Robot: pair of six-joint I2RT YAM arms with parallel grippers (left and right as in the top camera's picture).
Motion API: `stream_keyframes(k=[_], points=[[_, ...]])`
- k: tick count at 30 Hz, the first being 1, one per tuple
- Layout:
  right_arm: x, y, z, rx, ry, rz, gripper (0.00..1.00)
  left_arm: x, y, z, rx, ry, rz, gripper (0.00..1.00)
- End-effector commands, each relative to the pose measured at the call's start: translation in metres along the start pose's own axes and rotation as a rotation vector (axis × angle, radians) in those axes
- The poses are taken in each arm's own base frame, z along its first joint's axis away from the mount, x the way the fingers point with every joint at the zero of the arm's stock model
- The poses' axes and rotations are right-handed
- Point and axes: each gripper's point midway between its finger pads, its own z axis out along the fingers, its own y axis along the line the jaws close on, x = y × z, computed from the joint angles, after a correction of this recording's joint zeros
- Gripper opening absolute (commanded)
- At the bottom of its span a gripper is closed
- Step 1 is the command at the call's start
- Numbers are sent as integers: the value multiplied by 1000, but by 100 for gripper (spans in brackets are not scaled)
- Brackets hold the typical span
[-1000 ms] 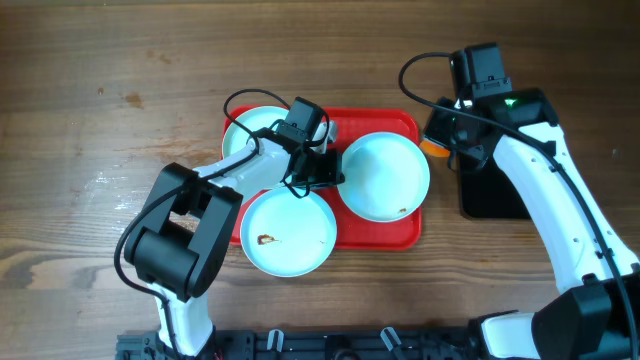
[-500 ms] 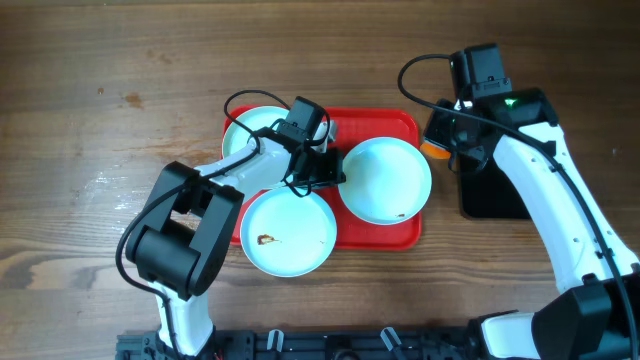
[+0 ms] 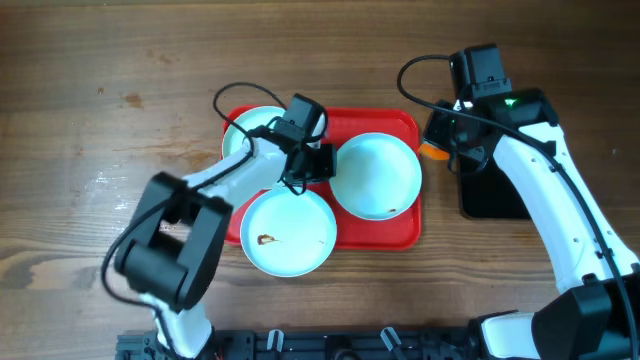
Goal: Clean dirty plates on tray and stack at the side
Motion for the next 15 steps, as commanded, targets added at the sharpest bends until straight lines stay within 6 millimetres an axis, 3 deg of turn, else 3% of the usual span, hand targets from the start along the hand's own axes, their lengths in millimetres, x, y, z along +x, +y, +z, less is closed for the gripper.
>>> stream_keyframes(k=[1,4,8,11,12,13,15], points=[[-6,5,-6,-27,-21,-6,4,-20,-4,-47,-73,-148,15,4],[-6,5,-6,-28,-22,-6,4,-20,-6,-65,-86,-179,19,4],[-6,5,-6,-28,-22,-6,4,-13,7,-64,-146,-152,0,4],[-5,7,-6,-38,-15,-7,4,-8,18,-59,-195,-128,-1,22],[-4,7,-6,-42,-12,-10,4,-6,21,-57,-203,-119,2,20],[-4,8,-6,-44,-11,-10,4,-5,22,-54,-209,-113,1,6],[-4,8,-6,-46,-9,-10,4,-6,25,-51,-221,-111,8,4]])
